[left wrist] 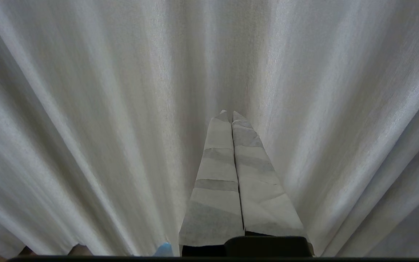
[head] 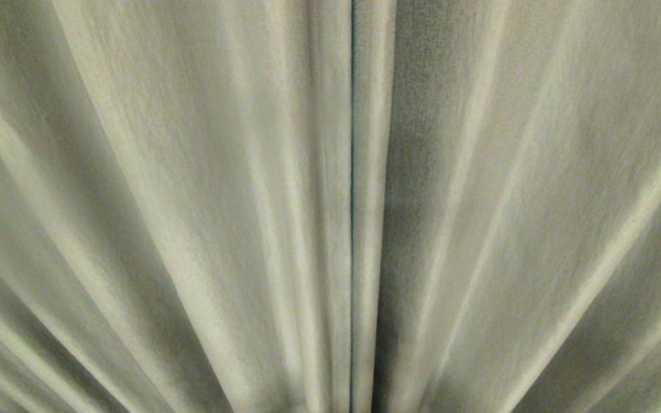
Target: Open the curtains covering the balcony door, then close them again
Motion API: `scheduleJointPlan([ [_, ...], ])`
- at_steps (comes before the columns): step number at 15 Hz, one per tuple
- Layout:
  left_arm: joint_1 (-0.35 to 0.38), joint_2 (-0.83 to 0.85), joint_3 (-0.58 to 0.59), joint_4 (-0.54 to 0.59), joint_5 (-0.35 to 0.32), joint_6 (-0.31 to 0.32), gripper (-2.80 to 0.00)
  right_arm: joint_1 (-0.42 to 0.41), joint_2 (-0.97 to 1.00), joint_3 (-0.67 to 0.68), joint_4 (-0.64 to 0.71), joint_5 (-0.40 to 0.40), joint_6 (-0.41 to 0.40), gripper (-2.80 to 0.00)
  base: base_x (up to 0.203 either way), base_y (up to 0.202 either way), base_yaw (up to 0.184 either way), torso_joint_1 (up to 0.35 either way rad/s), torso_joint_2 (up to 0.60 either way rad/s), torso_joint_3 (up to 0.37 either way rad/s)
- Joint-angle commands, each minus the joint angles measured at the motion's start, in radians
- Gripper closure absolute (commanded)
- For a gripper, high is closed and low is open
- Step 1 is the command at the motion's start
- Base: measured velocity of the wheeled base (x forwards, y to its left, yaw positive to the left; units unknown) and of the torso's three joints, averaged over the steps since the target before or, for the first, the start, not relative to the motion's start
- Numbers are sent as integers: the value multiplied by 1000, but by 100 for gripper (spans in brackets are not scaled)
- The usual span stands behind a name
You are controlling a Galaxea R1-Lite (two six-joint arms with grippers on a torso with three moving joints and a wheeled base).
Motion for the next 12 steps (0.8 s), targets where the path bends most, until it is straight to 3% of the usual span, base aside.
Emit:
scheduleJointPlan([
  [1,0,0,0,-1,0,0,0,1,0,-1,0,0,-1,0,0,0,0,0,0,0],
  [12,0,0,0,-1,-1,0,0,1,0,1,0,0,2,0,0,0,0,0,0,0],
])
